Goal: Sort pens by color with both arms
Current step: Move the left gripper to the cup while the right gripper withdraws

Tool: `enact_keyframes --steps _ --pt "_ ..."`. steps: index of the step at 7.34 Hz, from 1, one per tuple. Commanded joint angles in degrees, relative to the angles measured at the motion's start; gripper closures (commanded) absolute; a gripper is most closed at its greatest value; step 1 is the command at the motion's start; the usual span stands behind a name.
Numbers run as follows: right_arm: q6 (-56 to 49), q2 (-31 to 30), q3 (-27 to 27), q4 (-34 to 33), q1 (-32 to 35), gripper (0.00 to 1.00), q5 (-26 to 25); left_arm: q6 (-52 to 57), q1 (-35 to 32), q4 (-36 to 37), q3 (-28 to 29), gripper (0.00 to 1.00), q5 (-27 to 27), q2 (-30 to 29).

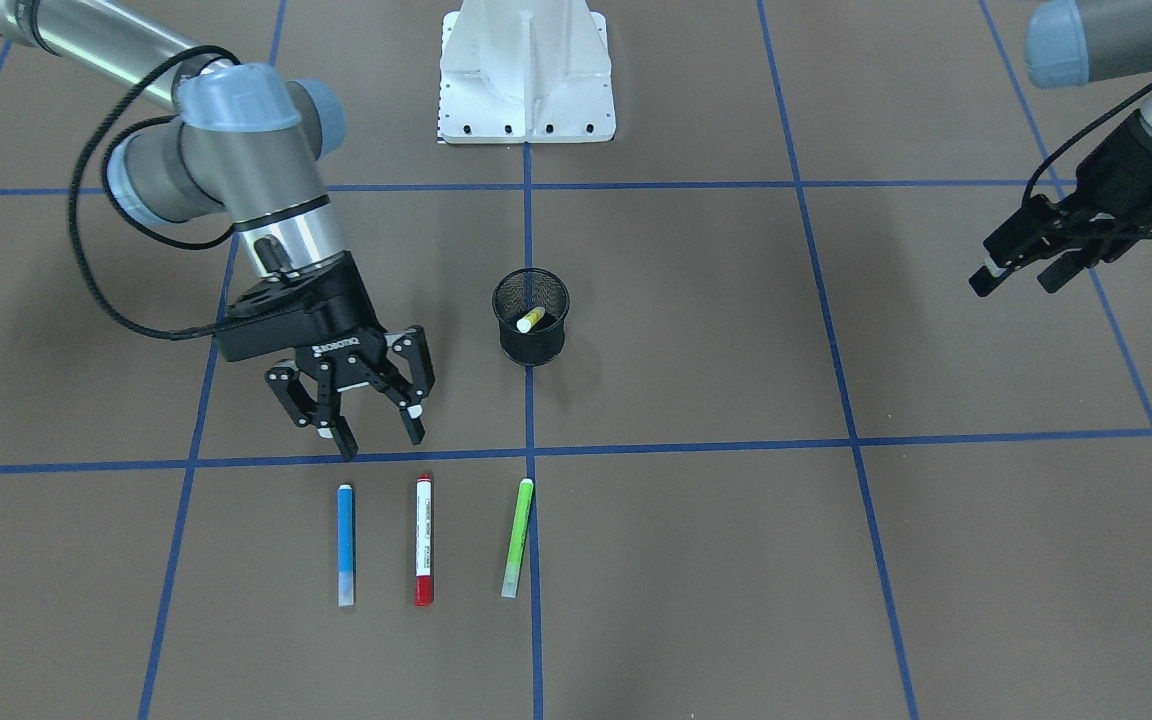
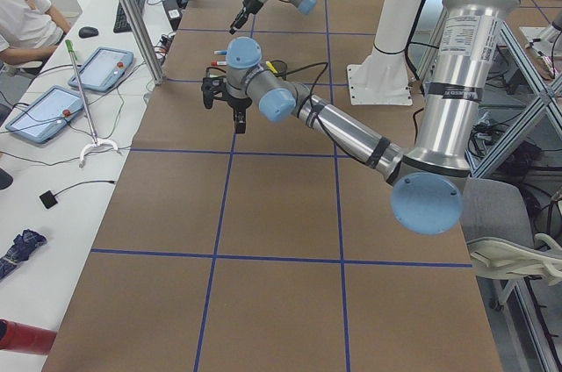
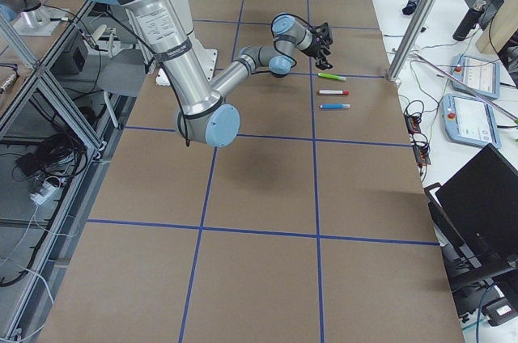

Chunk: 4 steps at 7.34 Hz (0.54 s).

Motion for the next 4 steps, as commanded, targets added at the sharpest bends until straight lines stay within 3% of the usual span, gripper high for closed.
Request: enact_keyframes --steps 1,2,4 --pt "0.0 -5.6 1.7 -0.2 10.4 0.20 18.9 -8.3 7.3 16.5 -2.4 0.01 0.0 -11.6" --pt "-0.2 -8.0 1.2 -0.7 15.9 0.16 28.9 -12.4 12.6 17.9 -1.8 0.01 0.2 -15.1" --pt "-0.8 -14.2 1.3 -0.7 18.9 0.10 30.5 -15.3 19.0 17.9 1.9 0.01 4.4 -21.4"
